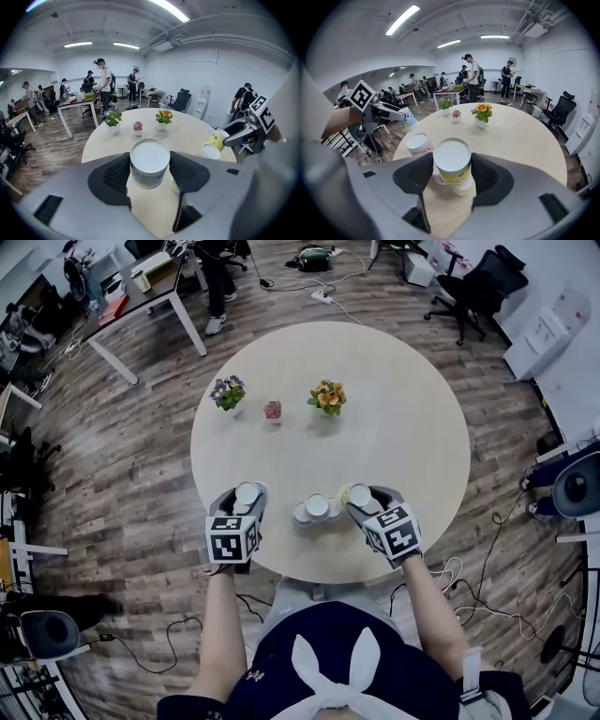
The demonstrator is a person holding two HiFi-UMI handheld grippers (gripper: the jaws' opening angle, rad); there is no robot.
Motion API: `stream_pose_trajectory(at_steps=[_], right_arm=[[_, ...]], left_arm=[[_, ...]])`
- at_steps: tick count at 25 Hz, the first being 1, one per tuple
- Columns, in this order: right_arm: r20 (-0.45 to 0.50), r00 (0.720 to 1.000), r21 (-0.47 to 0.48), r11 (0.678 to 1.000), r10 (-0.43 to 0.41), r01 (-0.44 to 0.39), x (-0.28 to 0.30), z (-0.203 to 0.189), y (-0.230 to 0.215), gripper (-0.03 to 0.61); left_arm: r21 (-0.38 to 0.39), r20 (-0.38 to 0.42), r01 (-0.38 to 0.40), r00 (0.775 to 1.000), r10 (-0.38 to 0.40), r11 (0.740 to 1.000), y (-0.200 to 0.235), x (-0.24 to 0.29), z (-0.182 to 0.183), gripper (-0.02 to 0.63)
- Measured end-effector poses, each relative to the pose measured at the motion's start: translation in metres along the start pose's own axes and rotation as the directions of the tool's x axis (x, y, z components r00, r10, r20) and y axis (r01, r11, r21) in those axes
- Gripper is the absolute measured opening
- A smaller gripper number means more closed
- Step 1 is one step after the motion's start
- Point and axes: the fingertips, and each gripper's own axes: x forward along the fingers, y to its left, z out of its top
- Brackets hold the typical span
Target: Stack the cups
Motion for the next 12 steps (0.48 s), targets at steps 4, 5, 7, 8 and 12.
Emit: stream_pose_trajectory(at_steps=[4,5,7,8,12], right_arm=[[-0.013,1.000,-0.017,1.000,0.007,-0.008,0.005,-0.003,0.003,0.259],[-0.017,1.000,-0.020,1.000,0.009,-0.009,0.006,-0.003,0.004,0.259],[-0.024,1.000,-0.026,1.000,0.012,-0.013,0.008,-0.004,0.006,0.259],[-0.027,1.000,-0.028,0.999,0.014,-0.015,0.009,-0.005,0.007,0.259],[-0.034,0.999,-0.037,0.999,0.021,-0.023,0.013,-0.006,0.010,0.259]], left_arm=[[-0.011,-0.001,-0.008,1.000,0.008,1.000,0.002,-0.002,-0.004,0.273],[-0.013,-0.002,-0.009,1.000,0.009,1.000,0.002,-0.002,-0.005,0.273],[-0.017,-0.004,-0.012,1.000,0.012,1.000,0.003,-0.003,-0.006,0.273],[-0.018,-0.005,-0.014,1.000,0.014,1.000,0.004,-0.003,-0.007,0.273],[-0.026,-0.007,-0.022,1.000,0.022,0.999,0.007,-0.005,-0.010,0.273]])
